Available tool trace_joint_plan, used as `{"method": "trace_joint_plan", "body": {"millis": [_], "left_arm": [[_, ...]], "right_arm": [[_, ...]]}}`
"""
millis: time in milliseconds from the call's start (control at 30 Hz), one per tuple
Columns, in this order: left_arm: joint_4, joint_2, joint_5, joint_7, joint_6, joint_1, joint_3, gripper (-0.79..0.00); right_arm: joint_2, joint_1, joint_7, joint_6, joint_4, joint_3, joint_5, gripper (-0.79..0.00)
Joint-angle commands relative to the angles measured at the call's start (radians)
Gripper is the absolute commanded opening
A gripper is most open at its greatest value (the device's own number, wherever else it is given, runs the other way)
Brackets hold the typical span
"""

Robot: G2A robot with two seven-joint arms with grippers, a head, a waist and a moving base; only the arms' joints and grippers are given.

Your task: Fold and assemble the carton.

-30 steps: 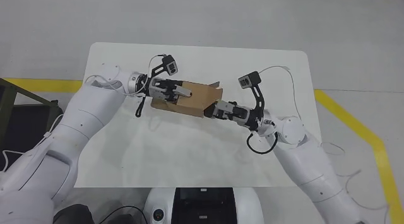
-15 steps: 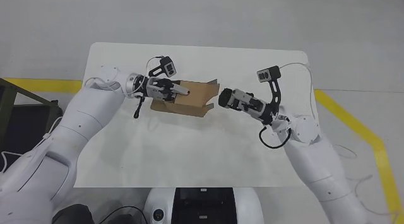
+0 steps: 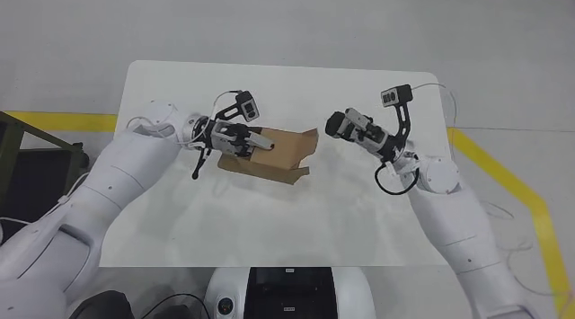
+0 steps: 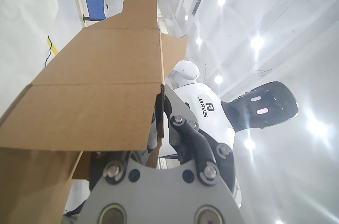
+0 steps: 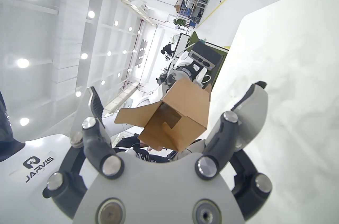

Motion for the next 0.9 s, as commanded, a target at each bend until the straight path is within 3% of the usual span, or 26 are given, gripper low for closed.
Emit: {"method": "trace_joint_plan", "body": {"millis": [0,233,500,867], "left_arm": [[-0.006,0.006,-0.009,0.0,0.005,-0.001,0.012,-0.785],[0.0,0.015,-0.031,0.0,0.006,-0.019,0.059,-0.785],[0.073,0.008,-0.053,0.0,0.002,-0.052,0.096,-0.785],[0.086,0.001,-0.072,0.0,-0.012,-0.077,0.131,-0.785]], "right_arm": [[-0.004,0.004,0.017,-0.008,0.01,-0.007,0.055,0.0],[-0.018,0.026,0.137,-0.015,0.047,-0.031,0.236,0.0],[-0.027,0.019,0.224,0.002,0.045,-0.044,0.346,0.0],[-0.038,0.026,0.24,0.0,0.071,-0.055,0.333,0.0]]}}
